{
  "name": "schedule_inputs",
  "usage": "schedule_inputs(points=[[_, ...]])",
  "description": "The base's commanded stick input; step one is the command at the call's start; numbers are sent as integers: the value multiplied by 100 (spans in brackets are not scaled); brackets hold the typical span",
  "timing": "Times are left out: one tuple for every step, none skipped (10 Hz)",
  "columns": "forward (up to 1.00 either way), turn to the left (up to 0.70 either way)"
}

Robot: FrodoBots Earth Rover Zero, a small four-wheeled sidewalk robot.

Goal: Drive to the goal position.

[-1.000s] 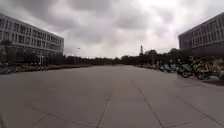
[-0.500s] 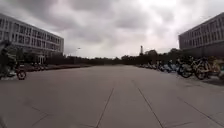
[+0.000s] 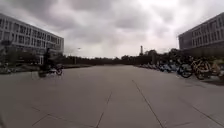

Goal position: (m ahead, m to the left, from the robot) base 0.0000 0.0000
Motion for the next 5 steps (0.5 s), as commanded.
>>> schedule_inputs(points=[[5, 0], [5, 0], [5, 0], [5, 0], [5, 0]])
